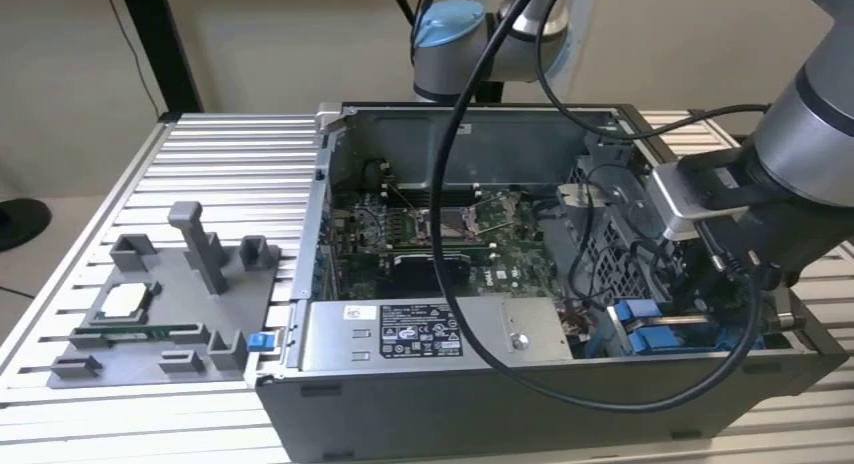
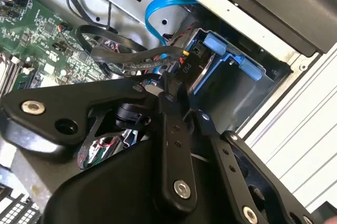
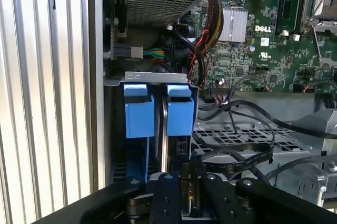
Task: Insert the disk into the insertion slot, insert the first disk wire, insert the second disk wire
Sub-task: 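Insert the second disk wire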
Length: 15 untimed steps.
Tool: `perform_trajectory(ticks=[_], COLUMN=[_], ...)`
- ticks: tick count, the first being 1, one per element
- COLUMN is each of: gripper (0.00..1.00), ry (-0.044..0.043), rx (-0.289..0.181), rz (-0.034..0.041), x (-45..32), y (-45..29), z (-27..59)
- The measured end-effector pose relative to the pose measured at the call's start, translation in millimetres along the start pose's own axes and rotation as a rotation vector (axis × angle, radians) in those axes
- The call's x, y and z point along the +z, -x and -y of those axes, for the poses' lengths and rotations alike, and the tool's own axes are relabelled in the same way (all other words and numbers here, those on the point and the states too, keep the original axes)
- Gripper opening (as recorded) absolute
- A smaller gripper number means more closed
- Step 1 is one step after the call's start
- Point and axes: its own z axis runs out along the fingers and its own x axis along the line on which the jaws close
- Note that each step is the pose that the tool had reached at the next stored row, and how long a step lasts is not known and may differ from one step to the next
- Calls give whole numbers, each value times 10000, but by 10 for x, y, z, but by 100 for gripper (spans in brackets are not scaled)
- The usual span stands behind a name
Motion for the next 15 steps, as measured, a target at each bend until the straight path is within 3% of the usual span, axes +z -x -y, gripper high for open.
perform_trajectory(ticks=[3, 15], gripper=[100, 100], ry=[1, 8], rx=[6, 26], rz=[26, 117], x=[-44, -434], y=[7, 74], z=[4, 49])
